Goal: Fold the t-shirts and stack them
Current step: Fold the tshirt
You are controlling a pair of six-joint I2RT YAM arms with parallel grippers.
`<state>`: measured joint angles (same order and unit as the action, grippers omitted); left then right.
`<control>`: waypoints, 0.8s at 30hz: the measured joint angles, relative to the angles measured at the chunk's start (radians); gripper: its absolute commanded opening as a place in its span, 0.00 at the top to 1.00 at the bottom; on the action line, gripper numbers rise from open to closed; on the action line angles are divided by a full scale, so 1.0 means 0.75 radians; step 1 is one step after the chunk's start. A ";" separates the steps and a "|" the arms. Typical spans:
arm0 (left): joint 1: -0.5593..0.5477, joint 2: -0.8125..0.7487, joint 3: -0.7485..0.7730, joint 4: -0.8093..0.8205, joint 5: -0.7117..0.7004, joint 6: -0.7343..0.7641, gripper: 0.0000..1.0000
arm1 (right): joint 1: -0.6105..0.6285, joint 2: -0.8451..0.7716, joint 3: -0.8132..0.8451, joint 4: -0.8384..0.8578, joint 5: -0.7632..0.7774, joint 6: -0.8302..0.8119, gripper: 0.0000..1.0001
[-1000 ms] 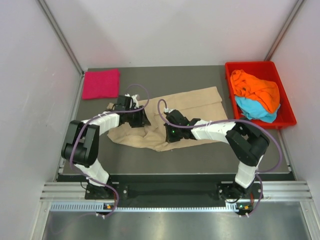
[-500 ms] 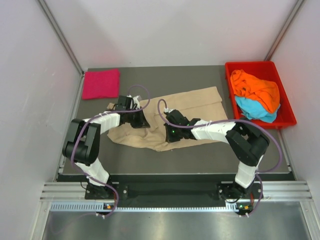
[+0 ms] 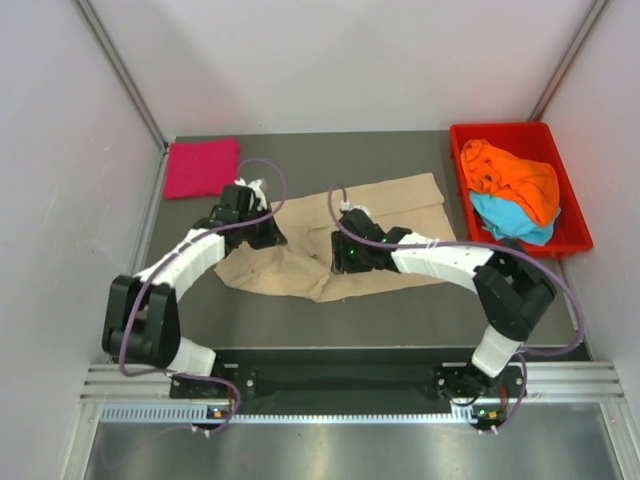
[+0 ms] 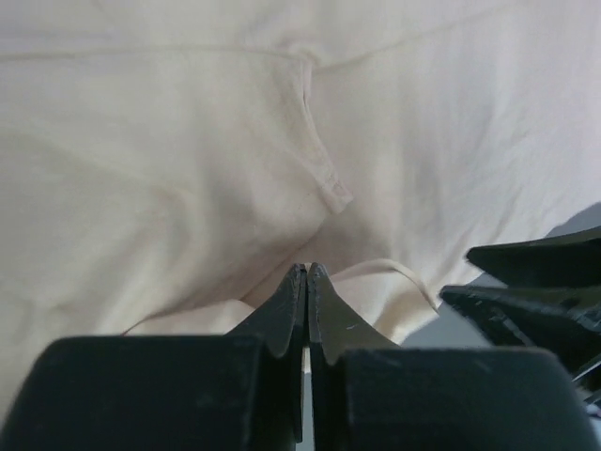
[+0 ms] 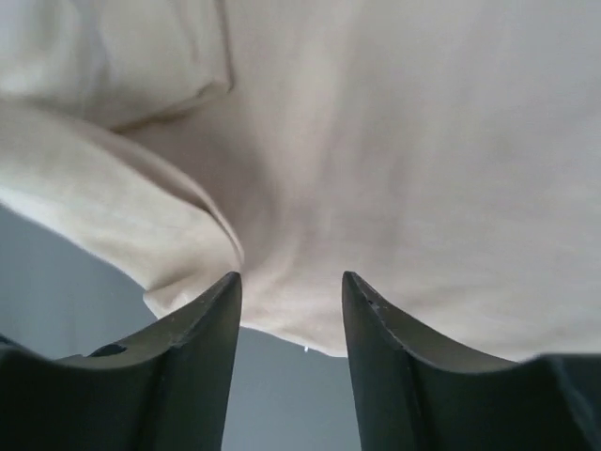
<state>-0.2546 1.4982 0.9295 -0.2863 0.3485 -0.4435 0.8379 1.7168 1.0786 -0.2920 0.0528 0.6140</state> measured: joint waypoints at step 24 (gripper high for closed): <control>0.009 -0.614 -0.094 -0.318 -0.520 -0.032 1.00 | -0.852 -0.315 -0.214 -0.642 0.473 0.546 0.49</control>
<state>-0.2478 1.0378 0.8589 -0.5251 -0.0414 -0.4671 0.1989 1.4803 0.9184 -0.7738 0.4076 1.0233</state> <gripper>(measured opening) 0.015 0.519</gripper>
